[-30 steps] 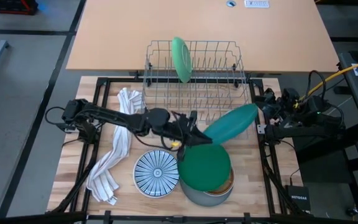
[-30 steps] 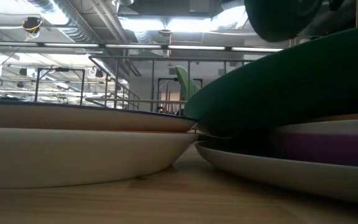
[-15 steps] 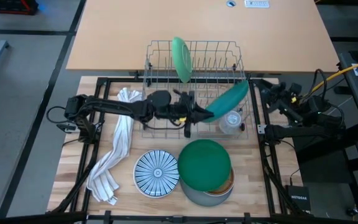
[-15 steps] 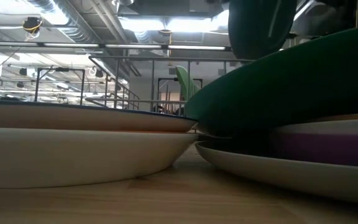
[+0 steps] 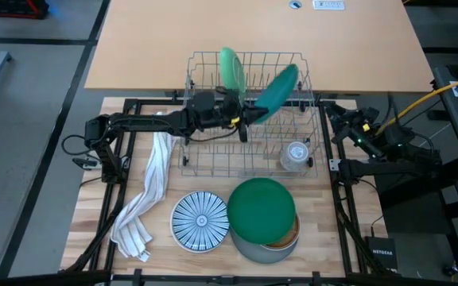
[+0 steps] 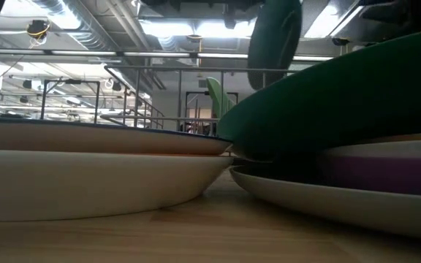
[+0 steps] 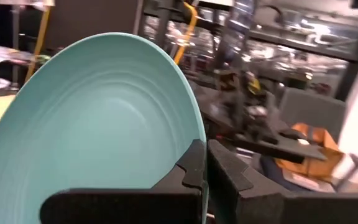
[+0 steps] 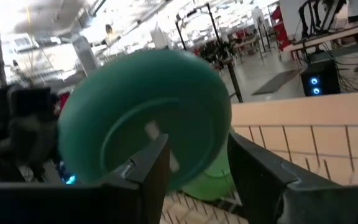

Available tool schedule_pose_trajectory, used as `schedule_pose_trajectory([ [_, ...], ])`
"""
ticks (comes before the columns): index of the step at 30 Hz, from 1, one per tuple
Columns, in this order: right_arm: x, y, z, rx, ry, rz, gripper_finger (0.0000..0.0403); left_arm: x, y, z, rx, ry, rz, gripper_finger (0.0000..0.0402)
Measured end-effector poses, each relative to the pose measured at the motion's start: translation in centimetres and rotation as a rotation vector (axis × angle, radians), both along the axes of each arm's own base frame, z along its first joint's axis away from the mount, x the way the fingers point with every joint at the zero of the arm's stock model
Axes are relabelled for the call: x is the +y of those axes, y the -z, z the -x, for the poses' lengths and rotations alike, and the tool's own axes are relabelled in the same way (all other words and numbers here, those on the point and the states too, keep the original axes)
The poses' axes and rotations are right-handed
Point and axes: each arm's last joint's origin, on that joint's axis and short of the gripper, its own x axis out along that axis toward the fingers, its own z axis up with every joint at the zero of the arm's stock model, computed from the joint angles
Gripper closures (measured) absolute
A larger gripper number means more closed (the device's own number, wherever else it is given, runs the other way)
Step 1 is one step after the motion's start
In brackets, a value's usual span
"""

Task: Sort dishes
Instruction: Put the blue plate into the dish rack

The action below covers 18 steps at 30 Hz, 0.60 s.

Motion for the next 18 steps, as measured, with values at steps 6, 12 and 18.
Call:
schedule_pose_trajectory([
  [6, 0.0, 0.8, -0.1, 0.048, -0.006, -0.040, 0.0237, 2.9, 0.0, 0.8, -0.023, -0.095, 0.088, 0.0401],
  [12, 0.0, 1.2, -0.1, 0.061, -0.009, -0.072, 0.0237, 5.0, -0.1, 1.5, -0.061, -0.172, 0.182, 0.0401],
  [18, 0.0, 1.2, -0.2, 0.047, -0.027, -0.085, 0.0237, 6.3, -0.4, 1.8, -0.187, -0.190, 0.284, 0.0401],
])
